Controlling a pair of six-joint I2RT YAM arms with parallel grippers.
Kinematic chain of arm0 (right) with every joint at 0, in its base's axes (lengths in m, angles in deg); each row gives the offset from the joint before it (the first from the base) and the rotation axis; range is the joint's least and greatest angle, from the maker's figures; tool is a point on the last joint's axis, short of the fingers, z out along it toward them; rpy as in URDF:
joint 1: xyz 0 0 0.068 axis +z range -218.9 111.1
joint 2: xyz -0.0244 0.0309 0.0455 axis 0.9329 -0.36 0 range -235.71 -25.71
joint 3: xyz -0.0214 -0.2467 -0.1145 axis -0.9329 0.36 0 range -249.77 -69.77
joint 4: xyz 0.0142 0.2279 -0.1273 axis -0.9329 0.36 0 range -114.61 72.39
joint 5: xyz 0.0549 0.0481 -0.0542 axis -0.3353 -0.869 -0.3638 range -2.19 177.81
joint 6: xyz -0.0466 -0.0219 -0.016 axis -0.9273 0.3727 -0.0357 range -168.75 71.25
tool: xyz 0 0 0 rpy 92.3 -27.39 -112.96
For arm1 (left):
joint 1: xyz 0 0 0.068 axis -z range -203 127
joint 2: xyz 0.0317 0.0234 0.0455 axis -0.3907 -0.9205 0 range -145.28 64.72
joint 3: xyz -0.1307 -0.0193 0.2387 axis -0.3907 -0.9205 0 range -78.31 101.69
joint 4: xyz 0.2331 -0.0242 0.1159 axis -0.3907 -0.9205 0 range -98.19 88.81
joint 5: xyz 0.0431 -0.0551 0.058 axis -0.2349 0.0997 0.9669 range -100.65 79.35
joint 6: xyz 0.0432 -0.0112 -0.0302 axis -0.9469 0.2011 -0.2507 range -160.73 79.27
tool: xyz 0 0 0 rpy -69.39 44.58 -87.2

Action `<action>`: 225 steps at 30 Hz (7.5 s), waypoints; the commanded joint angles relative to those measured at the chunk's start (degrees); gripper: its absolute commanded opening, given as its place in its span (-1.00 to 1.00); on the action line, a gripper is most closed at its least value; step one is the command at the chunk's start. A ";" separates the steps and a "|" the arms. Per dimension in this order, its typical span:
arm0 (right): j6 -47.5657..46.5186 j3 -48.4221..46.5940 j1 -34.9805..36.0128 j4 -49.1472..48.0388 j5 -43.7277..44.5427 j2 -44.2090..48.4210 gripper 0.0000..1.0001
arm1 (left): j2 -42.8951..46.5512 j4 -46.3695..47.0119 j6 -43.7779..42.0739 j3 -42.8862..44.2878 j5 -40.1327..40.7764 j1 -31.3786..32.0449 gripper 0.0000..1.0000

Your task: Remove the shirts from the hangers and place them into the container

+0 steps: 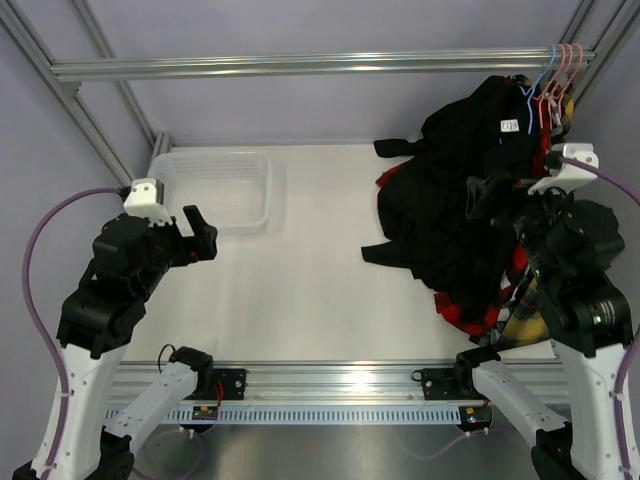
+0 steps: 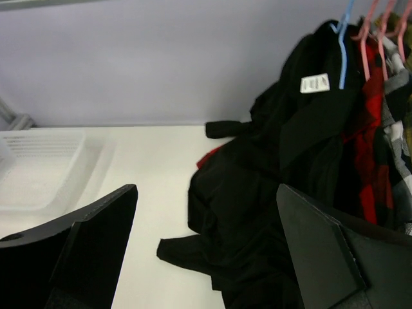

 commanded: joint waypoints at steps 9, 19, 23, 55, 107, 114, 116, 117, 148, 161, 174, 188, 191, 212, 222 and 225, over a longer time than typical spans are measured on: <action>4.13 -8.28 -10.34 1.87 12.16 -19.94 0.99 | -1.00 4.11 1.24 -5.56 -9.28 0.08 0.98; 3.43 -9.08 -17.64 0.30 5.48 -27.06 0.98 | -0.56 4.29 0.36 -8.20 -11.13 0.08 0.98; 1.50 -8.20 -18.79 -1.11 1.44 -28.65 0.72 | -0.38 4.55 0.45 -9.52 -11.40 0.08 0.98; -8.44 -17.79 -18.79 1.00 -34.83 -19.16 -1.00 | -4.16 5.34 -0.95 -1.88 -15.78 0.08 0.98; -10.19 7.53 13.38 -4.62 -52.63 -20.73 -1.00 | -29.04 28.46 8.01 14.38 2.84 30.49 0.19; -11.16 6.04 14.34 -5.15 -49.64 -23.02 -1.00 | -29.65 28.28 9.68 13.94 4.42 30.58 0.02; -11.33 5.16 14.43 -4.98 -49.55 -23.72 -1.00 | -30.35 28.02 10.12 13.94 4.86 30.58 0.02; -11.42 4.90 14.52 -4.98 -49.46 -23.90 -1.00 | -30.44 27.93 10.21 13.94 4.95 30.58 0.02; -3.62 0.68 16.01 -2.87 -29.70 -22.59 0.50 | -32.11 34.17 13.37 6.83 20.05 30.58 -1.00; 10.45 2.35 25.30 -3.65 -6.68 -23.81 0.99 | -37.38 33.30 20.58 8.67 28.59 31.37 -1.00; 25.39 0.59 36.40 -1.82 17.16 -35.94 0.90 | -37.83 30.84 21.90 8.58 30.35 32.25 -1.00; 26.82 1.82 36.06 3.37 28.23 -35.69 -1.00 | -32.99 26.88 21.63 3.84 32.02 32.25 -1.00; 25.49 2.26 34.04 5.03 27.19 -33.40 -1.00 | -30.54 26.70 20.76 1.30 31.76 32.25 -1.00; 14.16 0.26 15.40 13.57 5.48 -27.42 -1.00 | -12.34 27.15 5.99 -11.28 21.92 31.37 -1.00; 13.45 -8.73 15.49 13.83 -3.76 -28.73 -1.00 | -16.38 27.23 5.55 -10.76 15.14 31.37 -1.00; 13.01 -7.68 15.49 13.74 -3.14 -29.09 -1.00 | -16.20 27.58 5.72 -10.31 16.98 31.37 -1.00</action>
